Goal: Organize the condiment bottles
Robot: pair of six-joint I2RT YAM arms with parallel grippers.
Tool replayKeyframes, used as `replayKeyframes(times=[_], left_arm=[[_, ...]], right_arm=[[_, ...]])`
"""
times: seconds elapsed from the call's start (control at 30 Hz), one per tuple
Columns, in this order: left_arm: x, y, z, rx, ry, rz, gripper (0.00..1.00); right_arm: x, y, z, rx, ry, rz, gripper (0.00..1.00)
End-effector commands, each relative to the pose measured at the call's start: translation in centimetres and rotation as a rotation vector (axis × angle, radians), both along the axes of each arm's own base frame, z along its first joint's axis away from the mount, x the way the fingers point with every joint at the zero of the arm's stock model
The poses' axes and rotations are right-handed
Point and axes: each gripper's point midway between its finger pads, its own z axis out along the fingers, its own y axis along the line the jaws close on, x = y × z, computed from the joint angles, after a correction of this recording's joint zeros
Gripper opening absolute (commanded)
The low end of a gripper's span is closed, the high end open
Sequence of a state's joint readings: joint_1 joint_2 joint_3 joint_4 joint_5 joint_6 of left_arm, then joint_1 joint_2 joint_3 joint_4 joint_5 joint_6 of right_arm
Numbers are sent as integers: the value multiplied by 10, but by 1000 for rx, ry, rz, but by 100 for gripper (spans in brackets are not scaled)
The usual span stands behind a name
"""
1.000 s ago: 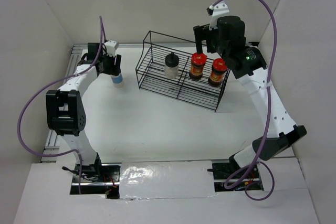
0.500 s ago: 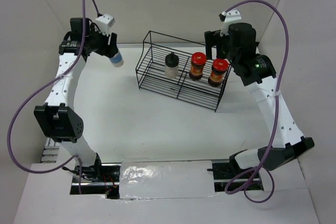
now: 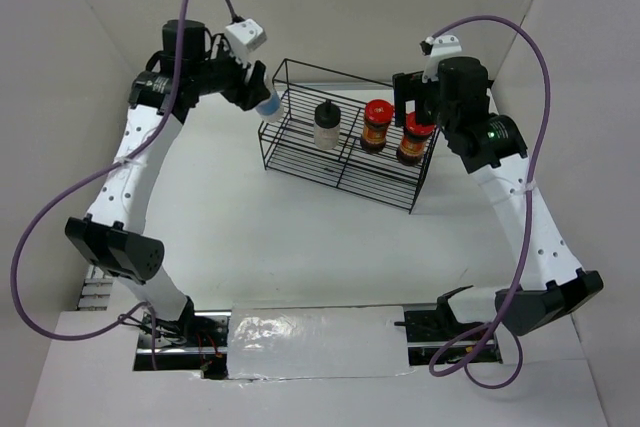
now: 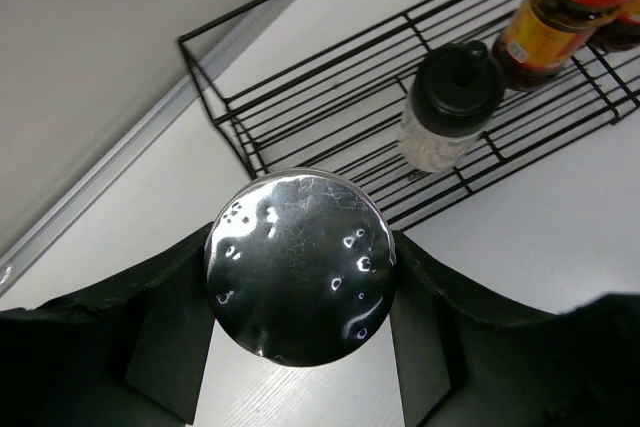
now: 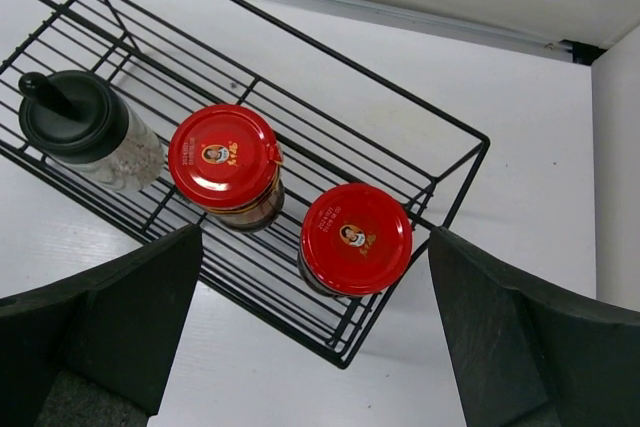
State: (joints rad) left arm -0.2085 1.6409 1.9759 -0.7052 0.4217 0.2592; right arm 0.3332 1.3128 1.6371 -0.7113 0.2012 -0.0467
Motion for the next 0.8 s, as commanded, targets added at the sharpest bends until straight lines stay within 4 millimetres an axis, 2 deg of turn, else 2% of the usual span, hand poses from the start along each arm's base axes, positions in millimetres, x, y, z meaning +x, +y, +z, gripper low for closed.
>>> replayKeyframes(times=[0.0, 0.3, 0.57, 0.77], left_arm=[[10, -27, 7, -4, -48, -66, 0], [35, -60, -18, -4, -30, -87, 0], [56, -68, -40, 9, -6, -72, 0], [64, -73, -70, 47, 70, -70, 0]], right_arm=[[-11, -5, 12, 40, -31, -10, 100], [-21, -15, 8, 42, -22, -50, 100], [-23, -19, -4, 29, 8, -62, 100], [-22, -21, -8, 26, 18, -70, 100]])
